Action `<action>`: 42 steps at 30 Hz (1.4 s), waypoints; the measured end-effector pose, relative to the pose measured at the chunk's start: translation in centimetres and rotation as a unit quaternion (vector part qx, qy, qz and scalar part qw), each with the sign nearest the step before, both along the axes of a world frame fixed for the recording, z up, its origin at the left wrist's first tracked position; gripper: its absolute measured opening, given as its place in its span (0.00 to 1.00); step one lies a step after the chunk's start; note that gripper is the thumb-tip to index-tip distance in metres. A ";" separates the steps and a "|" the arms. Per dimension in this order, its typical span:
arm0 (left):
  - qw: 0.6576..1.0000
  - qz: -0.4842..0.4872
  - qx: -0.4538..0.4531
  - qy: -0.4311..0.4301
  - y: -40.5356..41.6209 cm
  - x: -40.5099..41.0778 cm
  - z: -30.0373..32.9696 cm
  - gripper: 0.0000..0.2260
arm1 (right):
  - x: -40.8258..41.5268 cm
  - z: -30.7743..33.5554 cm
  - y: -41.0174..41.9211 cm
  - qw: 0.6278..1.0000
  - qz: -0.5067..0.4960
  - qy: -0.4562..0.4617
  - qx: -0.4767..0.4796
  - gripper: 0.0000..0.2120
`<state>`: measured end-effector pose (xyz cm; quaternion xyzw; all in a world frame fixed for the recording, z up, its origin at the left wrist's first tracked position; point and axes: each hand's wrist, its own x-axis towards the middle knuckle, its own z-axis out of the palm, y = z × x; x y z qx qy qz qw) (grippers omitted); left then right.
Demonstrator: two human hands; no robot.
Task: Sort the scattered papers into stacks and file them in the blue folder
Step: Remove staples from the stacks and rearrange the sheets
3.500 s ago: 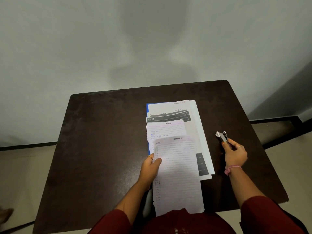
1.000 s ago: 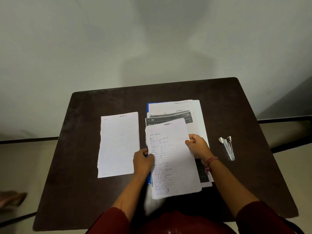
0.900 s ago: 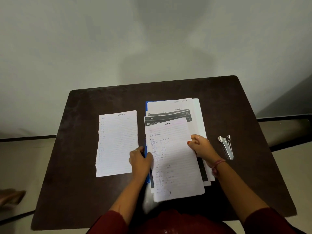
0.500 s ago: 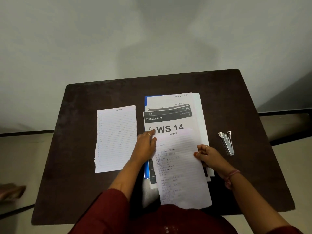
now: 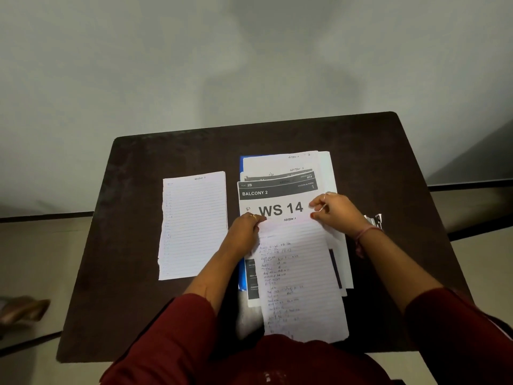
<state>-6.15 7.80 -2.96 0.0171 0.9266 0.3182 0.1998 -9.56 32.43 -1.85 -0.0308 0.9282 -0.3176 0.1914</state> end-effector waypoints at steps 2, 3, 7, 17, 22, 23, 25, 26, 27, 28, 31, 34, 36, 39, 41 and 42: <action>1.000 0.022 0.016 -0.012 0.0 0.3 0.3 0.16 | -0.3 0.1 -0.1 0.999 0.033 0.011 0.031 0.08; 1.000 0.023 0.018 -0.008 0.0 0.3 0.4 0.17 | -0.2 0.1 -0.2 0.998 0.045 0.015 0.045 0.07; 0.999 -0.001 0.013 0.037 -0.1 1.6 0.1 0.22 | 0.6 -0.2 -0.4 0.988 0.106 0.054 0.101 0.13; 0.973 -0.098 -0.078 0.196 0.6 4.3 -0.9 0.20 | 4.2 1.2 0.5 0.960 0.214 0.128 0.124 0.11; 0.960 -0.113 -0.092 0.239 0.9 4.7 -0.4 0.16 | 3.9 2.0 0.9 0.975 0.219 -0.010 0.042 0.06; 0.959 -0.116 -0.087 0.242 1.0 4.8 -0.2 0.17 | 3.5 2.1 0.8 0.977 0.212 -0.034 0.018 0.07; 0.956 -0.124 -0.085 0.252 1.0 4.8 -0.4 0.16 | 2.4 1.8 0.6 0.982 0.184 -0.046 -0.005 0.12; 0.954 -0.125 -0.088 0.257 1.0 4.9 -0.5 0.13 | 1.7 1.5 0.4 0.985 0.169 -0.034 -0.005 0.14; 0.953 -0.125 -0.086 0.261 1.0 5.0 -0.6 0.09 | 1.0 1.2 0.2 0.988 0.155 -0.017 0.001 0.14; 0.953 -0.123 -0.084 0.265 1.0 5.1 -0.7 0.06 | 0.4 0.9 0.0 0.990 0.141 -0.006 0.011 0.13; 0.955 -0.112 -0.088 0.261 1.0 5.6 -0.6 0.08 | -0.8 0.2 -0.6 0.992 0.124 -0.001 0.026 0.11; 0.957 -0.113 -0.074 0.258 0.8 5.6 -0.7 0.13 | -0.8 -0.1 -0.7 0.988 0.150 -0.006 0.046 0.09; 0.958 -0.112 -0.069 0.256 0.7 5.5 -1.0 0.09 | -0.5 0.0 -0.5 0.982 0.181 -0.012 0.051 0.09; 0.959 -0.111 -0.076 0.250 0.7 5.5 -1.3 0.03 | 0.6 0.9 0.4 0.973 0.227 -0.041 0.029 0.08; 0.963 -0.113 -0.082 0.229 0.7 5.3 -1.2 0.04 | 1.2 1.4 1.0 0.963 0.252 -0.089 -0.001 0.07; 0.966 -0.112 -0.080 0.221 0.7 5.2 -1.1 0.04 | 1.5 1.6 1.3 0.960 0.250 -0.121 -0.023 0.05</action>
